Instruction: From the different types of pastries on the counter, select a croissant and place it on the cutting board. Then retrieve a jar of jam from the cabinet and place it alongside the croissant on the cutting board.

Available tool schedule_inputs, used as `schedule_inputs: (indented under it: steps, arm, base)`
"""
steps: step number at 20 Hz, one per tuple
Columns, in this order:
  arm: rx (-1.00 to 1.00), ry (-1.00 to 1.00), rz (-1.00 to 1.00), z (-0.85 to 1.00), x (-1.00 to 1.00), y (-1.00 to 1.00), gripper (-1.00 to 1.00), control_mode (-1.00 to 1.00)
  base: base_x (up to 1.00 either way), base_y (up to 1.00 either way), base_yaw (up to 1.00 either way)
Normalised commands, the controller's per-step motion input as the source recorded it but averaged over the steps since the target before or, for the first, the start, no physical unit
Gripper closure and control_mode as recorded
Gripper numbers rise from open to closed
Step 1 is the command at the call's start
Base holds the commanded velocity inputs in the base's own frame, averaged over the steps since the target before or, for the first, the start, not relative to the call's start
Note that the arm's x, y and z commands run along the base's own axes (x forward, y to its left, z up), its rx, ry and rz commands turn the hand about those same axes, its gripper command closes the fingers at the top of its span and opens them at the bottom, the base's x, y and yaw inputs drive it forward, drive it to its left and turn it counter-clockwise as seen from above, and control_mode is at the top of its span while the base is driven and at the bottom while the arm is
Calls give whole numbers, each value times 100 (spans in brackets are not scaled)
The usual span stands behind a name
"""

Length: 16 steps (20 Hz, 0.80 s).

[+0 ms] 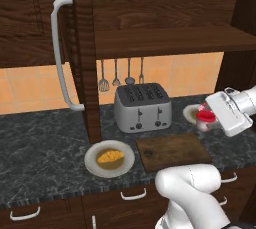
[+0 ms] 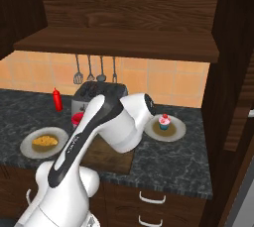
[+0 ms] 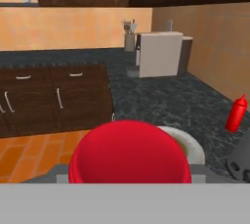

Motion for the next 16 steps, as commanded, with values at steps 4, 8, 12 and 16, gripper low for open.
schedule_inputs:
  steps: [4,8,12,16]
  arm:
    - [0,0,0,-24,0,-1,100,-100]
    - [0,0,0,-29,0,-11,100,-100]
    - [4,14,0,-30,0,-16,100,-100]
    - [14,36,1,-23,9,-8,100,-100]
  base:
    - [0,0,0]
    - [0,0,0]
    - [0,0,0]
    - [0,0,0]
